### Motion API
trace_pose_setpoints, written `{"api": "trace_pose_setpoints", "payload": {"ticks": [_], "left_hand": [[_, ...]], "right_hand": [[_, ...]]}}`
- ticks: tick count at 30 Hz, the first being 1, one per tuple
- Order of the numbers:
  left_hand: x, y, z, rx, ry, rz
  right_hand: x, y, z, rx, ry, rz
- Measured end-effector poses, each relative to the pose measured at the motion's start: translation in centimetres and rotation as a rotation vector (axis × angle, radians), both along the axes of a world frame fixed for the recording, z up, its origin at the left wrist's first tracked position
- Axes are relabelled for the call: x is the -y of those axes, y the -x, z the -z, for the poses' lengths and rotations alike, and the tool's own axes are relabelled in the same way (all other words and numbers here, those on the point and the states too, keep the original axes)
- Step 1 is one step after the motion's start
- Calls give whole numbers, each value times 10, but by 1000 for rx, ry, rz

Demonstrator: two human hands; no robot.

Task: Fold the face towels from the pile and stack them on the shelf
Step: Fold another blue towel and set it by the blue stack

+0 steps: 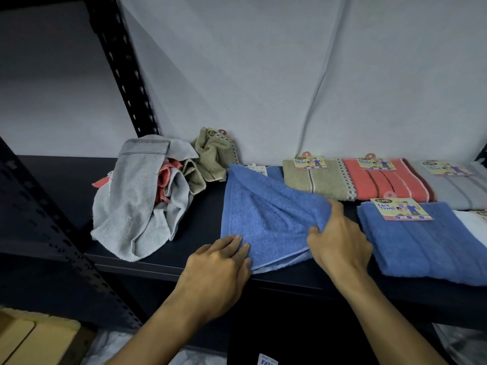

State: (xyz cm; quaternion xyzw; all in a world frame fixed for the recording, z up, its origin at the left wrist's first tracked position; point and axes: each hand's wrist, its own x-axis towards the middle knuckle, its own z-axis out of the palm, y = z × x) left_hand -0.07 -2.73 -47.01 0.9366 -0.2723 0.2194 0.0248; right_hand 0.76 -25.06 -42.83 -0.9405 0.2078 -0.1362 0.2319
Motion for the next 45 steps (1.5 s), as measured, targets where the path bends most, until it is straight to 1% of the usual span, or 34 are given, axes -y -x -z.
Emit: {"api": "trace_pose_setpoints", "payload": {"ticks": [3,6,9,12,14,18,20,21,24,25,28,29,31,33,35,37,38,41,45], "left_hand": [[-1,-1,0,-8,-2,12],[-6,-1,-1,-52,0,40],[-12,4,-6,-94,58,50],[-19,12,-9,-80,113,58],[-24,18,-7,-61,163,65],[-36,24,1,-14,220,52],[-40,24,4,19,243,54],[-40,24,5,36,252,57],[-41,24,9,74,279,74],[-41,24,9,83,288,79],[-41,25,9,105,299,97],[-41,24,9,110,297,102],[-42,23,10,108,299,112],[-43,23,11,101,315,122],[-44,23,12,98,332,126],[-44,23,13,100,347,124],[-44,24,14,101,357,122],[-44,24,17,105,395,119],[-44,24,22,94,460,125]], "right_hand": [[7,-1,-3,-16,-91,3],[18,-3,-10,31,-155,31],[29,-13,-13,9,-265,68],[36,-25,-5,-60,-324,57],[38,-30,-1,-44,-389,63],[41,-38,1,119,-585,111],[34,-39,-5,229,-641,81],[28,-39,-9,292,-637,36],[1,-30,-27,476,-531,-199],[-10,-25,-32,506,-512,-293],[-45,-8,-35,507,-496,-583],[-54,-4,-31,504,-421,-662],[-66,3,-21,468,-192,-780],[-72,8,-11,365,-41,-872],[-74,12,-2,359,85,-917],[-75,15,6,433,209,-916],[-75,16,10,469,239,-904],[-77,19,19,559,265,-893],[-77,22,34,594,310,-907]]}}
